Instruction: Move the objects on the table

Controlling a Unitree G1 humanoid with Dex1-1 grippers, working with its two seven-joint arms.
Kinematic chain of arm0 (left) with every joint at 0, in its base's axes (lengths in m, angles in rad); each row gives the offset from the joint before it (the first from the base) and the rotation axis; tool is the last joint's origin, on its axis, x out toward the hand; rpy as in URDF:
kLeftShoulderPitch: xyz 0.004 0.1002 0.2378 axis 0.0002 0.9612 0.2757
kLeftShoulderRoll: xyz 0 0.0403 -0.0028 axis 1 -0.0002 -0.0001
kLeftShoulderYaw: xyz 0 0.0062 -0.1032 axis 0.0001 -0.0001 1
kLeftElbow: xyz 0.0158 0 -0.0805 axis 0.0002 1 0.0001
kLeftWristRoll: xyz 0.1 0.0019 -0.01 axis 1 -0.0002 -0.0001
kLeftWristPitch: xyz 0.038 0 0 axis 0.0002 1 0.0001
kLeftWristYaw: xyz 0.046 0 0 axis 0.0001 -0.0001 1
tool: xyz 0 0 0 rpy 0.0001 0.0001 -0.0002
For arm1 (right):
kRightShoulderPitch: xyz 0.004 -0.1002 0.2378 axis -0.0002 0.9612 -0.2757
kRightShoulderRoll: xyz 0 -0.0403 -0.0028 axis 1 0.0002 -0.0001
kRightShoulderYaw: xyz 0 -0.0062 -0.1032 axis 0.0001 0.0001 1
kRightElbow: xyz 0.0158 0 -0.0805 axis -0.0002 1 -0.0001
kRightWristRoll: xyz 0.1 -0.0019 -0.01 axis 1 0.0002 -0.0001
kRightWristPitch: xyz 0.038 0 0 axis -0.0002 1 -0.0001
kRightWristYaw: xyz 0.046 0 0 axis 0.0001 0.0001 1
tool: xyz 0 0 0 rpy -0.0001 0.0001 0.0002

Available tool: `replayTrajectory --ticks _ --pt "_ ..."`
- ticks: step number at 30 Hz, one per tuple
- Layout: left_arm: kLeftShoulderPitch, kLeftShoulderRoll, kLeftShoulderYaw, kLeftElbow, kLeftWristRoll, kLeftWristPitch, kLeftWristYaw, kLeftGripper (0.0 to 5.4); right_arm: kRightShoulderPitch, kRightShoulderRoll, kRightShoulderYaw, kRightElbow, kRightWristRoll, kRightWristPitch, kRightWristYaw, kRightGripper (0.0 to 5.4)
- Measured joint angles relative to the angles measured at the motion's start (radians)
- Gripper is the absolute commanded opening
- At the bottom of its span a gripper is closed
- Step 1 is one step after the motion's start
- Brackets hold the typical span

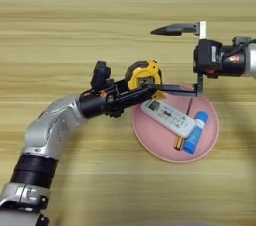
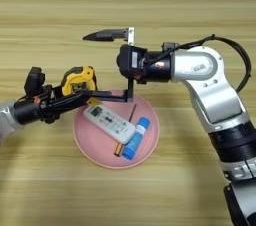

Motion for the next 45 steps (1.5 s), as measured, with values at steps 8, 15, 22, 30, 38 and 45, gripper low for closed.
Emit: replayTrajectory --ticks 8,15,22,30,38,45 --pt "0.002 0.001 -0.010 0.000 0.033 -0.026 -0.009 2.52 0.033 0.020 -0.123 -0.054 0.086 0.062 -0.142 5.40" --pt "0.016 0.003 -0.031 -0.003 0.064 -0.067 -0.020 2.52 0.036 0.071 -0.215 -0.021 0.016 0.153 -0.432 5.40" --pt "0.015 0.010 -0.062 -0.003 0.135 -0.144 -0.042 2.52 0.046 0.157 -0.280 0.073 -0.120 0.156 -0.737 5.40" --pt "0.013 0.040 -0.125 0.030 0.283 -0.355 -0.066 2.52 0.018 0.249 -0.296 0.444 -0.297 -0.076 -1.010 5.40" --pt "0.017 0.062 -0.170 0.054 0.348 -0.472 -0.095 2.52 -0.062 0.272 -0.300 0.702 -0.302 -0.196 -1.035 5.40" --pt "0.001 0.081 -0.217 0.102 0.411 -0.551 -0.118 2.52 -0.099 0.266 -0.310 0.796 -0.306 -0.227 -1.052 5.40"
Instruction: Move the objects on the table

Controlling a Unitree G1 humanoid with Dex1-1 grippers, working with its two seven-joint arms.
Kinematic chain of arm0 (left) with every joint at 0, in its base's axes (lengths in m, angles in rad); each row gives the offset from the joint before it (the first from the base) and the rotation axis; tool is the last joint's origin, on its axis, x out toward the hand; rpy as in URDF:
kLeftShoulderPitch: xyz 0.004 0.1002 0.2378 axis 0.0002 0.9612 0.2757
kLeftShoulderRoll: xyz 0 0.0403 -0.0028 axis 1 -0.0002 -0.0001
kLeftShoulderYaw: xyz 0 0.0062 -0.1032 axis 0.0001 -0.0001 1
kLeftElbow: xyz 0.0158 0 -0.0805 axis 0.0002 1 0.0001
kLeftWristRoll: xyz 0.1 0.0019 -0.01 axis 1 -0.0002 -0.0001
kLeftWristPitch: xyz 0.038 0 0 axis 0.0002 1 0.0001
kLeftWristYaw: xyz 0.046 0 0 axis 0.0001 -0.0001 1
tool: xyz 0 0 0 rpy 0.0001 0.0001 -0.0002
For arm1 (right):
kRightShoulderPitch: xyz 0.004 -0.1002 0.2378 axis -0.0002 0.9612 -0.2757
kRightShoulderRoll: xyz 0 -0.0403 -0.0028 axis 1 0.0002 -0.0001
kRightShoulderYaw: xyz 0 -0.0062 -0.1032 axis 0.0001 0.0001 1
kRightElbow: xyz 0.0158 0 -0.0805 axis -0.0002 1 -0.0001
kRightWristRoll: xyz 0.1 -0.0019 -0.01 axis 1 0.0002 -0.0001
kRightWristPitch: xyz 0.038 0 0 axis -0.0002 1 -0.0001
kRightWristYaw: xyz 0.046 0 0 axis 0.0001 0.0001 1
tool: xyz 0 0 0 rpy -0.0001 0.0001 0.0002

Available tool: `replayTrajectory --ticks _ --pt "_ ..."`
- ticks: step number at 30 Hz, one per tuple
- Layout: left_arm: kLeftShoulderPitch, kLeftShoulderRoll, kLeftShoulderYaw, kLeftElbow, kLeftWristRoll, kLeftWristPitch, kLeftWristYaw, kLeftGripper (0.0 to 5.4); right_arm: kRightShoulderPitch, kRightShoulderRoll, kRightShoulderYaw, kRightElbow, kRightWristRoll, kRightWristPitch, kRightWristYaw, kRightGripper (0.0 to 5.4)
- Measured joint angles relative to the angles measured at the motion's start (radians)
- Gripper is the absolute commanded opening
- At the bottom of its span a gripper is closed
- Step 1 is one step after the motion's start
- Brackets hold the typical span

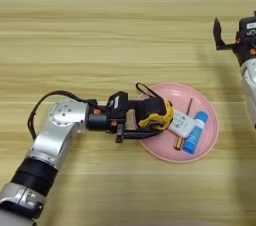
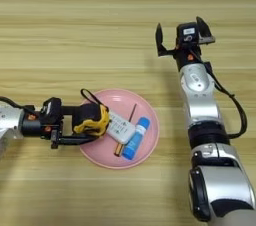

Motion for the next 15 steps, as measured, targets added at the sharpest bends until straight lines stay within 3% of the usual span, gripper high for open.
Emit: replayTrajectory --ticks 5,15 --pt "-0.023 0.006 -0.027 0.033 0.035 -0.039 -0.013 2.52 -0.019 0.001 0.000 0.010 0.000 -0.015 -0.015 5.40" --pt "-0.029 0.000 -0.038 0.047 0.038 -0.069 0.004 3.71 -0.018 0.023 0.000 0.011 0.006 -0.034 -0.013 5.40"
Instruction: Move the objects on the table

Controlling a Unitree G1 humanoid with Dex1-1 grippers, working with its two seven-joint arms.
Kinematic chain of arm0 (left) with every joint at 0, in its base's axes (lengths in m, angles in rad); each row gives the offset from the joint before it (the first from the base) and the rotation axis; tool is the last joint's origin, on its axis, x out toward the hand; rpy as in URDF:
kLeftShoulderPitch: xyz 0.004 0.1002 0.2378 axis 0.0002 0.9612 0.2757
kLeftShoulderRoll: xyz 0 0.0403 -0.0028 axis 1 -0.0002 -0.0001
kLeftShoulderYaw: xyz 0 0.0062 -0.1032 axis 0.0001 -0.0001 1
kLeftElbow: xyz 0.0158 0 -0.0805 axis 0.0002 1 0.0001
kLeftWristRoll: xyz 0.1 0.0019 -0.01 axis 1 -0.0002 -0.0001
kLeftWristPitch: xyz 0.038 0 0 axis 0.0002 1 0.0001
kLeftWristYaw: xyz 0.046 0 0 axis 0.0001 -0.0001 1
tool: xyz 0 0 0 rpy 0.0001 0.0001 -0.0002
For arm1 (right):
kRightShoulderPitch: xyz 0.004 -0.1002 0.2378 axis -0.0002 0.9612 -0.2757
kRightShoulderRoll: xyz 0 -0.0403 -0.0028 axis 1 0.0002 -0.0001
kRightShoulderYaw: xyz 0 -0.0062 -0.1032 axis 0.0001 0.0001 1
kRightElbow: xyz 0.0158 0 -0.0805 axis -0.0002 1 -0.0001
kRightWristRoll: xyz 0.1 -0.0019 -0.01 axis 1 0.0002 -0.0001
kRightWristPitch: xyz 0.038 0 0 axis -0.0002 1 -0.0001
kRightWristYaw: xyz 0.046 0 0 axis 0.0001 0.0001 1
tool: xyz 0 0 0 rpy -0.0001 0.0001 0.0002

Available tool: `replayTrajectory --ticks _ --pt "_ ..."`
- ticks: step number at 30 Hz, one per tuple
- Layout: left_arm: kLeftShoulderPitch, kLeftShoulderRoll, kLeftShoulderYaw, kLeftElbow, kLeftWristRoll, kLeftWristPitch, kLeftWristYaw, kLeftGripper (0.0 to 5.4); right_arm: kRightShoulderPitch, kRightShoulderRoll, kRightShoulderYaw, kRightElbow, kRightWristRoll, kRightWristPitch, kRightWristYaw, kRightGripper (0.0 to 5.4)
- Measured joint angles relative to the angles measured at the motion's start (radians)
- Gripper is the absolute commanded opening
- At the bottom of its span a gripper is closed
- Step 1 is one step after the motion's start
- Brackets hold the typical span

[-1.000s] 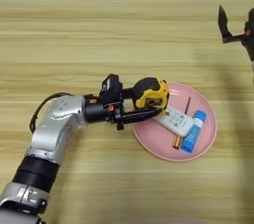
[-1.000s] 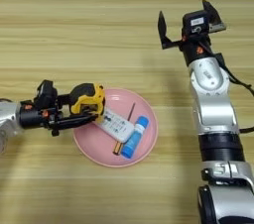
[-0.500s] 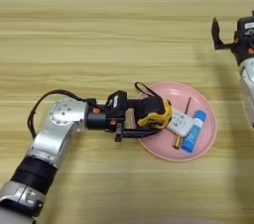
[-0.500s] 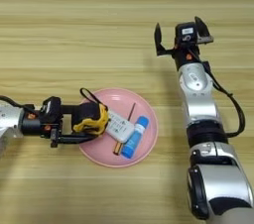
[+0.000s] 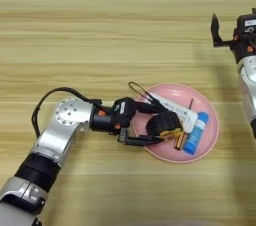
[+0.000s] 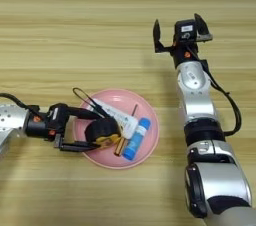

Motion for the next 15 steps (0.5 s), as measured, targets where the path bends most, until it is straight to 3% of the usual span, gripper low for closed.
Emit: replayTrajectory --ticks 4,15 --pt "0.000 -0.007 0.003 -0.002 -0.011 0.000 0.008 4.17 0.001 0.000 0.000 0.001 0.000 -0.004 0.002 5.40" --pt "0.000 -0.048 0.109 -0.118 -0.172 0.046 0.074 5.17 0.004 0.000 0.000 0.000 0.000 -0.006 0.015 5.40"
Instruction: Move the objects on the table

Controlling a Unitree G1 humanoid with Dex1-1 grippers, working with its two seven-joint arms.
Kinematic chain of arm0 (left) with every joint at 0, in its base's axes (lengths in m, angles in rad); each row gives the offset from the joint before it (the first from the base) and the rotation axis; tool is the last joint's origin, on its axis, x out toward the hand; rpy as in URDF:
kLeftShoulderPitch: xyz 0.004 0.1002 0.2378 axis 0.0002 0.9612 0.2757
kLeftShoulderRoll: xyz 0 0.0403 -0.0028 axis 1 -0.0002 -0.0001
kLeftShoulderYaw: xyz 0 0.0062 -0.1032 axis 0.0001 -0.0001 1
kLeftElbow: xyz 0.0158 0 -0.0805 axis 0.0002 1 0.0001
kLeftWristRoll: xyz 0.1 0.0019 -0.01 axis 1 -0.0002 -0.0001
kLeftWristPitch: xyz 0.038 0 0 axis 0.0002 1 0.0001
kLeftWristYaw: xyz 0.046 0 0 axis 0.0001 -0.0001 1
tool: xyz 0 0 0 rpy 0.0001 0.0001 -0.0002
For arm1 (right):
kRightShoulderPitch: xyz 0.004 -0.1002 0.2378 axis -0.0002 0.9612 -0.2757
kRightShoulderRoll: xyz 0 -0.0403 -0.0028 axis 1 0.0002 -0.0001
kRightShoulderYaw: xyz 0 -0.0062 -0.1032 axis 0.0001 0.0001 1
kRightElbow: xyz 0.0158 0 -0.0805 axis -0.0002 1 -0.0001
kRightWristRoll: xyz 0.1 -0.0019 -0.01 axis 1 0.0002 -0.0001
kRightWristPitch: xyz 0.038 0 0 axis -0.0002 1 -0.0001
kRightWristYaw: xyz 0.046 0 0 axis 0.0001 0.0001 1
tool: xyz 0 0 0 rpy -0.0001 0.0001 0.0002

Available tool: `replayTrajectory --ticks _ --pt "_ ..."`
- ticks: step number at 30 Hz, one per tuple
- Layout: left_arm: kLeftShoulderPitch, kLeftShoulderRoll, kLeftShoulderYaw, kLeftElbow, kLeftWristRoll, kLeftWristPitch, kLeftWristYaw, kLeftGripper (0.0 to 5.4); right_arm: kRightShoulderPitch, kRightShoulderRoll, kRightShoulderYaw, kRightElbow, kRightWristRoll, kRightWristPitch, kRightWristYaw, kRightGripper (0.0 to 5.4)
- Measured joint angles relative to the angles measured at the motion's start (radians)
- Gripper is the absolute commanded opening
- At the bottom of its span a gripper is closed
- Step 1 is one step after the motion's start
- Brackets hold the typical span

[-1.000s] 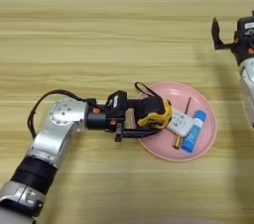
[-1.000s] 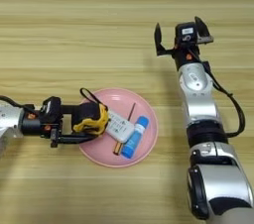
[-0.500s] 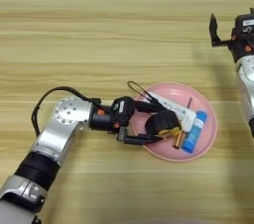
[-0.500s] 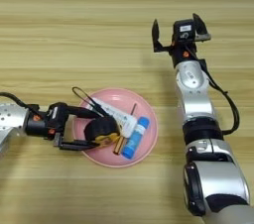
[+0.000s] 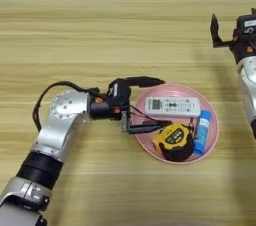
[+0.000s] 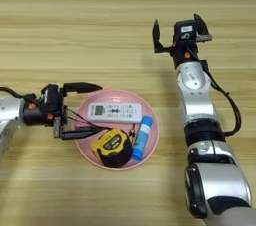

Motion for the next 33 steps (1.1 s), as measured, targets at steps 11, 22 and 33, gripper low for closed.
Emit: replayTrajectory --ticks 11,22,33 --pt "0.007 -0.069 0.142 -0.109 -0.078 -0.016 0.204 5.38 0.046 0.000 0.000 -0.069 0.017 -0.020 0.030 5.40" --pt "0.060 -0.151 0.231 -0.133 -0.008 -0.123 0.502 5.38 0.134 0.004 0.000 -0.218 0.083 -0.049 0.115 5.40" --pt "0.119 -0.159 0.264 -0.031 0.201 -0.321 0.717 5.38 0.251 0.011 -0.003 -0.358 0.187 -0.090 0.224 5.40"
